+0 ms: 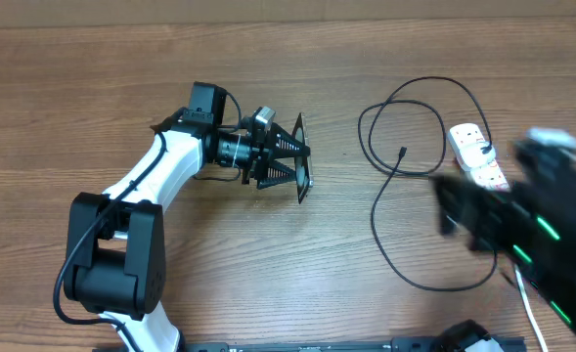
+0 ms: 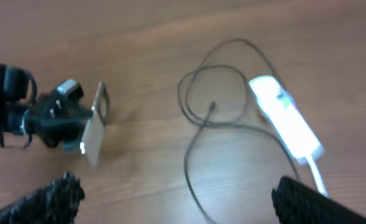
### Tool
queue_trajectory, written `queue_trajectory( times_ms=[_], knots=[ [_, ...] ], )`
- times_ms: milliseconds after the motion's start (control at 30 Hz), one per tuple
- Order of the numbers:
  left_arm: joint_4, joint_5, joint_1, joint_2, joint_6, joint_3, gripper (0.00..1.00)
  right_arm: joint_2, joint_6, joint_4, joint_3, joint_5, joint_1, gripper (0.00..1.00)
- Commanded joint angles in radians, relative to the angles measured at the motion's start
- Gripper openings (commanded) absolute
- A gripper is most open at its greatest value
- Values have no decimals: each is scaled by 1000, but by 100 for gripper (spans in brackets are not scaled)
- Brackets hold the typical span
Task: Plug charger to phone and switch on socket
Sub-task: 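Swing the right gripper out from rest toward the held phone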
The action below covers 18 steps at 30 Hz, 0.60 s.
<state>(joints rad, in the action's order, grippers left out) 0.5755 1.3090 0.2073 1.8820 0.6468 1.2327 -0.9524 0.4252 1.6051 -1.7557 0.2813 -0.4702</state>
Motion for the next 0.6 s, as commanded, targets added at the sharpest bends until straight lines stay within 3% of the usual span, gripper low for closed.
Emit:
queue_trajectory(
  times_ms=[0,133,333,567],
  knots=[
    [-5,53,-4,8,-27,28,59,37,77,88,-97,10,-21,99],
    [-4,53,-4,8,-27,28,59,89,179,89,-64,-134,-20,99],
    [-5,53,-4,8,-27,28,59,99,310,66,238,-159,-25,99],
    [-5,52,-6,8,-26,28,60,145,383,-185,587,-122,-152,99]
  ],
)
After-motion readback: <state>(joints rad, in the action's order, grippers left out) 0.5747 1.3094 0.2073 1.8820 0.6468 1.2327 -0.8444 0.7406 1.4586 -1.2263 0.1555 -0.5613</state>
